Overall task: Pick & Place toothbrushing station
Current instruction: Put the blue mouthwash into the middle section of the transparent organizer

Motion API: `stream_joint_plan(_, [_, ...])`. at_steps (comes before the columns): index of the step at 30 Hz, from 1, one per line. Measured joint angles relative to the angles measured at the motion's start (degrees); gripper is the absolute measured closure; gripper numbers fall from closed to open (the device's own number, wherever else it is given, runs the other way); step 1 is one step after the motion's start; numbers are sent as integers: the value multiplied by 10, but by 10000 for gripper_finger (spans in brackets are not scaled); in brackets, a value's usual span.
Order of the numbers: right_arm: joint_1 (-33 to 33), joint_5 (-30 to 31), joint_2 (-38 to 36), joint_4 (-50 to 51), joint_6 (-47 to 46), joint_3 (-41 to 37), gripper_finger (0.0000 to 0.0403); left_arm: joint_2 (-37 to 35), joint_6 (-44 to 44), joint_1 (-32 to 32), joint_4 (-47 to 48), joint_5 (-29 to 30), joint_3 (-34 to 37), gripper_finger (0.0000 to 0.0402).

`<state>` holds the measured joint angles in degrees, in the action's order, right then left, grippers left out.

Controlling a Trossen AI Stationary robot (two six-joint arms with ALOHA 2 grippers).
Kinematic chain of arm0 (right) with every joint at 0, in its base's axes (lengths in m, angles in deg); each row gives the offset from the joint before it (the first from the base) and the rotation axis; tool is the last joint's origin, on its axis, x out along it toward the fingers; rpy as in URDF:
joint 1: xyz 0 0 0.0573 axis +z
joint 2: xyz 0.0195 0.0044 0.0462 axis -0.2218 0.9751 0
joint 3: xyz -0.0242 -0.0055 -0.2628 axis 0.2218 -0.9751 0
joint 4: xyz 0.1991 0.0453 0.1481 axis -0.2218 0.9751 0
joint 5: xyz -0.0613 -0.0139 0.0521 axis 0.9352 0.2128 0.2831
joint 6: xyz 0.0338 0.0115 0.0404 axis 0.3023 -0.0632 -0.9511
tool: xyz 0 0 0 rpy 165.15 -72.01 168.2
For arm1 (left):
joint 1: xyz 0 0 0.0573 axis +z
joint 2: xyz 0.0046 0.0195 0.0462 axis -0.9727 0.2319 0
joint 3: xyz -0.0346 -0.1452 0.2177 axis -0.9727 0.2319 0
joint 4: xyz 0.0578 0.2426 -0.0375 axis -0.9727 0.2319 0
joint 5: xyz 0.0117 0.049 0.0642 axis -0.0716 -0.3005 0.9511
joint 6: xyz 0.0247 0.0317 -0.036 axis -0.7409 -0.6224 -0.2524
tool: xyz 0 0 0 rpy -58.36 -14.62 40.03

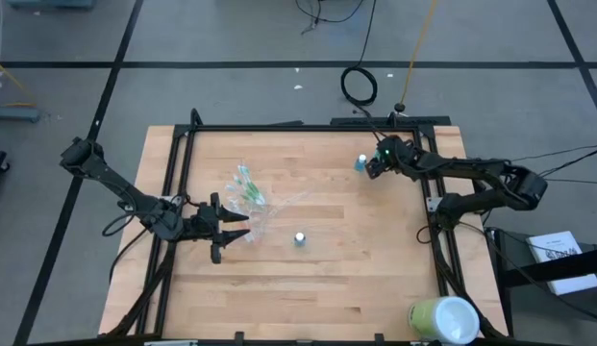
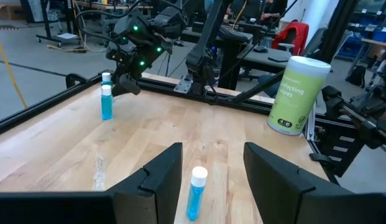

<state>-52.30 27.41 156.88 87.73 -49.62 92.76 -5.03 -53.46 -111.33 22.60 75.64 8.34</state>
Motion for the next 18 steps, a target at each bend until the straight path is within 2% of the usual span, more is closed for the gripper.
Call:
stream_joint_plan(11, [0,-8,0,-3,0,0,196,0,1,0,0,0,0,227])
stream_joint_plan(18, [0,-7,0,-3,4,0,237,0,1,0,0,-1,0,227])
